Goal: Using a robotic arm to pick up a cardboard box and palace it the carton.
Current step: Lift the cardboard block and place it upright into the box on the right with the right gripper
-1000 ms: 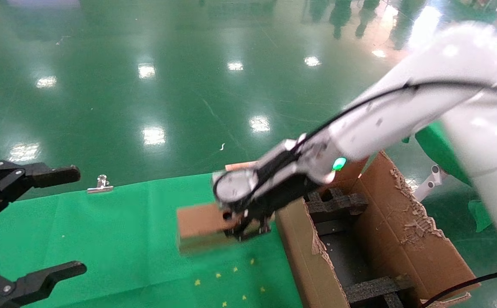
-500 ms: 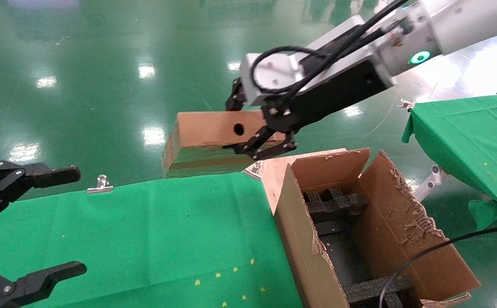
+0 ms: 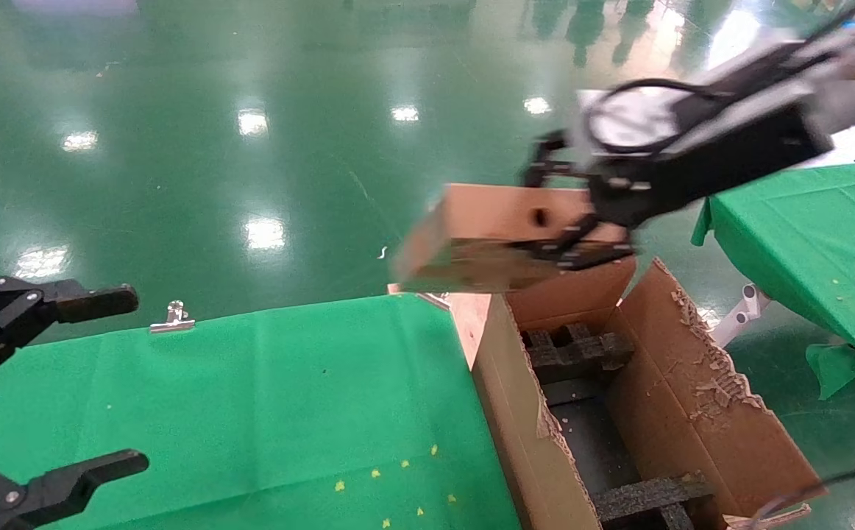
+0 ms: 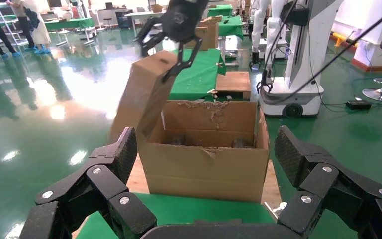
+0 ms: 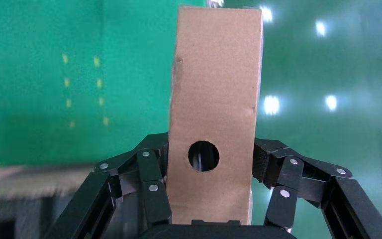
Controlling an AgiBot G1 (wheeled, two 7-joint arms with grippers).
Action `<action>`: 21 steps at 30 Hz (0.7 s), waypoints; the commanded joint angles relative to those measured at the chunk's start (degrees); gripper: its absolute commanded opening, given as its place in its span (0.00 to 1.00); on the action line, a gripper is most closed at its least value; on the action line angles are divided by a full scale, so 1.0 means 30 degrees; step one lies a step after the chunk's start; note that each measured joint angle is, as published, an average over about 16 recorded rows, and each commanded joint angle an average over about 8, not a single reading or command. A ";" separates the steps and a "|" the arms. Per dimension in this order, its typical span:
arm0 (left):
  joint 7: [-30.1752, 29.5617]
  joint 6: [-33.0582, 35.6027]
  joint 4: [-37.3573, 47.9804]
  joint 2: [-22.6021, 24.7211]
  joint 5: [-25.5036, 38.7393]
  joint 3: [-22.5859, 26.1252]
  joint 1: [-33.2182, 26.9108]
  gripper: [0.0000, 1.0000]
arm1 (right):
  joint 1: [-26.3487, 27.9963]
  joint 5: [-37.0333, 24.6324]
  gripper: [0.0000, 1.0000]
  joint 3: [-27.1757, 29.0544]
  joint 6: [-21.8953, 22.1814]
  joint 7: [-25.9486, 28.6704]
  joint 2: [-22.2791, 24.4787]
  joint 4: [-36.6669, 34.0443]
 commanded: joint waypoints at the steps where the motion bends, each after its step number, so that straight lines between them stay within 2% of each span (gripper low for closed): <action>1: 0.0001 0.0000 0.0000 0.0000 -0.0001 0.0001 0.0000 1.00 | 0.0673 0.0072 0.00 -0.0770 -0.0026 0.0065 0.0882 0.0196; 7: 0.0002 -0.0002 0.0000 -0.0002 -0.0003 0.0004 -0.0001 1.00 | 0.2555 0.0008 0.00 -0.3177 -0.0007 0.0945 0.3823 0.1244; 13: 0.0004 -0.0003 0.0000 -0.0003 -0.0005 0.0008 -0.0002 1.00 | 0.3410 -0.0174 0.00 -0.5253 0.0080 0.1644 0.6485 0.1889; 21: 0.0006 -0.0011 0.0004 -0.0005 -0.0007 0.0009 0.0000 1.00 | 0.3712 -0.0440 0.00 -0.6828 0.0221 0.2213 0.8179 0.2618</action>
